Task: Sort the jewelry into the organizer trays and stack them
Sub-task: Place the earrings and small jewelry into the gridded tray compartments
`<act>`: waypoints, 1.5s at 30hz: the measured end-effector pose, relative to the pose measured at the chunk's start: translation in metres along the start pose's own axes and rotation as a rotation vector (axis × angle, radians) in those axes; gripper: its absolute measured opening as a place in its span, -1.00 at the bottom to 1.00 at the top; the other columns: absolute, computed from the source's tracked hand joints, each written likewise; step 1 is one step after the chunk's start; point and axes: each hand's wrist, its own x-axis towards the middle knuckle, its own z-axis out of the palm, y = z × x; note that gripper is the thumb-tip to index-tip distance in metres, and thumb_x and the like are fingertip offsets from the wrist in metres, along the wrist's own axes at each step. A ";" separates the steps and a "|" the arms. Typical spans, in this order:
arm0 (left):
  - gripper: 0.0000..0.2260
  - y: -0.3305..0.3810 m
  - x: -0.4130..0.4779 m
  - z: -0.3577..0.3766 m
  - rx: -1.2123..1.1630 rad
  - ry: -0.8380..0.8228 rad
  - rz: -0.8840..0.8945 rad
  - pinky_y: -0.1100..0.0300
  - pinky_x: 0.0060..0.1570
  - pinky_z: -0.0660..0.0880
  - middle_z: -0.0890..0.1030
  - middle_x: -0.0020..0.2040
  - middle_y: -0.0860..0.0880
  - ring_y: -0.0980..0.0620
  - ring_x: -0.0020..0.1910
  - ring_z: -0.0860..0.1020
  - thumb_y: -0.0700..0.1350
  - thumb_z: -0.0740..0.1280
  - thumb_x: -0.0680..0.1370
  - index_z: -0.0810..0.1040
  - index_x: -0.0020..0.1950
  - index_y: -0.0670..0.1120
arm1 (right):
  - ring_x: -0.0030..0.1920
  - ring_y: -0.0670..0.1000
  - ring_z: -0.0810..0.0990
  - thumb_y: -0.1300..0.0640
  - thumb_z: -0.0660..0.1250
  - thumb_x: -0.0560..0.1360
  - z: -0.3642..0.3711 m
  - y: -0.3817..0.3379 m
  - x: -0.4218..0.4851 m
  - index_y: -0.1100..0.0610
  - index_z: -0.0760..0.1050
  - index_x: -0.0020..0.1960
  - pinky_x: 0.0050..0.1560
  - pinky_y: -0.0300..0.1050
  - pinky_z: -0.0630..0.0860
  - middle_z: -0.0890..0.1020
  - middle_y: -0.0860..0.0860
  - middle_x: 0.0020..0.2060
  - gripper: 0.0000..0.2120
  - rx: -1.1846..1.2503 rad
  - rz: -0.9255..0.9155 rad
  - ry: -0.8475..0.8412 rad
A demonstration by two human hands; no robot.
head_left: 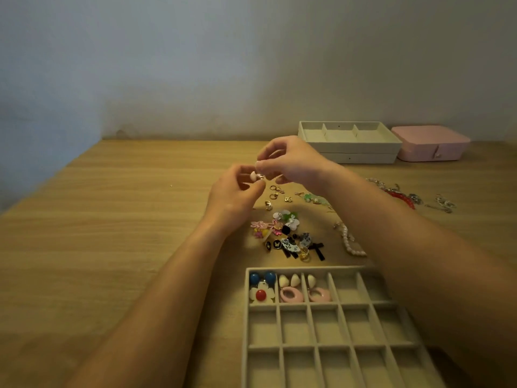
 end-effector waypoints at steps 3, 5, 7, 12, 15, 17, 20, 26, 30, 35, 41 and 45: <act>-0.76 0.015 -0.011 -0.002 -0.125 0.017 0.025 0.23 -0.18 0.58 0.70 -0.05 0.00 0.10 -0.14 0.64 -0.01 0.40 0.58 0.58 0.20 -0.06 | -0.10 0.03 0.71 0.24 0.46 0.54 -0.012 -0.008 -0.017 0.21 0.59 0.09 -0.04 -0.09 0.68 0.69 0.11 -0.08 -0.85 0.139 0.001 -0.027; -0.79 0.023 -0.016 -0.005 -0.241 0.005 0.005 0.23 -0.29 0.55 0.71 -0.10 -0.03 0.09 -0.24 0.64 -0.05 0.41 0.58 0.59 0.18 -0.10 | -0.12 0.01 0.69 0.25 0.46 0.54 -0.017 -0.010 -0.029 0.22 0.59 0.10 -0.03 -0.09 0.67 0.69 0.10 -0.10 -0.84 0.169 -0.002 -0.020; -0.78 0.032 -0.022 -0.011 -0.352 -0.032 -0.029 0.21 -0.28 0.57 0.72 -0.11 -0.06 0.05 -0.25 0.65 -0.11 0.43 0.57 0.58 0.19 -0.13 | -0.13 0.00 0.67 0.25 0.46 0.54 -0.022 -0.012 -0.041 0.22 0.60 0.11 -0.04 -0.11 0.66 0.68 0.09 -0.10 -0.84 0.192 -0.002 -0.020; -0.77 0.056 -0.042 -0.019 -0.574 -0.123 -0.093 0.21 -0.23 0.59 0.70 -0.10 -0.08 -0.01 -0.17 0.65 -0.18 0.46 0.53 0.60 0.17 -0.13 | -0.11 0.02 0.66 0.24 0.44 0.56 -0.031 -0.021 -0.076 0.18 0.58 0.17 -0.11 -0.17 0.65 0.66 0.10 -0.06 -0.81 0.203 0.020 -0.074; -0.81 0.068 -0.055 -0.017 -0.578 -0.133 -0.092 0.19 -0.17 0.60 0.71 -0.08 -0.07 0.00 -0.12 0.67 -0.20 0.44 0.54 0.61 0.16 -0.13 | -0.10 0.03 0.67 0.22 0.44 0.56 -0.034 -0.026 -0.096 0.17 0.58 0.14 -0.09 -0.15 0.66 0.67 0.11 -0.04 -0.83 0.139 0.012 -0.086; -0.81 0.075 -0.066 -0.015 -0.579 -0.153 -0.078 0.17 -0.13 0.59 0.72 -0.04 -0.09 -0.02 -0.06 0.69 -0.19 0.43 0.56 0.62 0.16 -0.11 | -0.11 0.03 0.69 0.22 0.46 0.54 -0.037 -0.028 -0.111 0.18 0.57 0.12 -0.07 -0.11 0.67 0.68 0.12 -0.05 -0.83 0.124 0.012 -0.086; -0.81 0.082 -0.078 -0.010 -0.562 -0.183 -0.051 0.14 0.00 0.60 0.72 0.03 -0.09 -0.04 0.05 0.69 -0.16 0.39 0.59 0.64 0.20 -0.06 | -0.14 0.01 0.72 0.18 0.50 0.52 -0.040 -0.030 -0.127 0.21 0.58 0.11 -0.09 -0.13 0.68 0.72 0.10 -0.07 -0.79 0.081 0.007 -0.092; -0.78 0.096 -0.097 -0.006 -0.542 -0.221 -0.027 0.08 0.06 0.64 0.70 0.05 -0.17 -0.08 0.02 0.69 -0.19 0.35 0.62 0.63 0.25 -0.09 | -0.09 0.01 0.66 0.15 0.45 0.55 -0.040 -0.035 -0.152 0.15 0.57 0.02 -0.09 -0.12 0.63 0.67 0.09 -0.09 -0.89 -0.014 -0.019 0.053; -0.78 0.102 -0.107 -0.005 -0.464 -0.278 0.008 0.10 0.00 0.64 0.64 -0.09 -0.17 -0.02 -0.14 0.62 -0.20 0.32 0.63 0.61 0.27 -0.07 | -0.09 0.02 0.70 0.11 0.43 0.58 -0.042 -0.039 -0.165 0.14 0.55 0.02 -0.09 -0.12 0.67 0.68 0.11 -0.08 -0.88 0.051 -0.013 0.102; -0.73 0.100 -0.116 -0.001 -0.274 -0.258 0.073 0.17 -0.08 0.63 0.59 -0.13 -0.07 0.08 -0.21 0.59 -0.25 0.30 0.64 0.59 0.31 -0.05 | -0.18 -0.01 0.71 0.10 0.46 0.56 -0.038 -0.037 -0.174 0.15 0.57 -0.03 -0.13 -0.11 0.68 0.71 0.11 -0.14 -0.87 0.078 0.087 0.083; -0.69 0.092 -0.123 0.001 -0.197 -0.249 0.068 0.19 -0.14 0.64 0.67 -0.01 -0.08 0.00 -0.16 0.68 -0.20 0.42 0.57 0.58 0.31 -0.02 | -0.12 0.01 0.73 0.16 0.46 0.55 -0.031 -0.028 -0.178 0.18 0.60 0.06 -0.14 -0.15 0.67 0.71 0.10 -0.09 -0.87 0.094 0.134 0.053; -0.64 0.084 -0.124 0.001 -0.190 -0.254 0.032 0.21 -0.15 0.65 0.69 -0.01 -0.09 0.08 -0.19 0.68 -0.25 0.44 0.55 0.55 0.34 -0.08 | -0.10 0.04 0.72 0.21 0.44 0.56 -0.027 -0.019 -0.176 0.17 0.65 0.06 -0.14 -0.14 0.67 0.71 0.13 -0.08 -0.91 0.066 0.156 0.062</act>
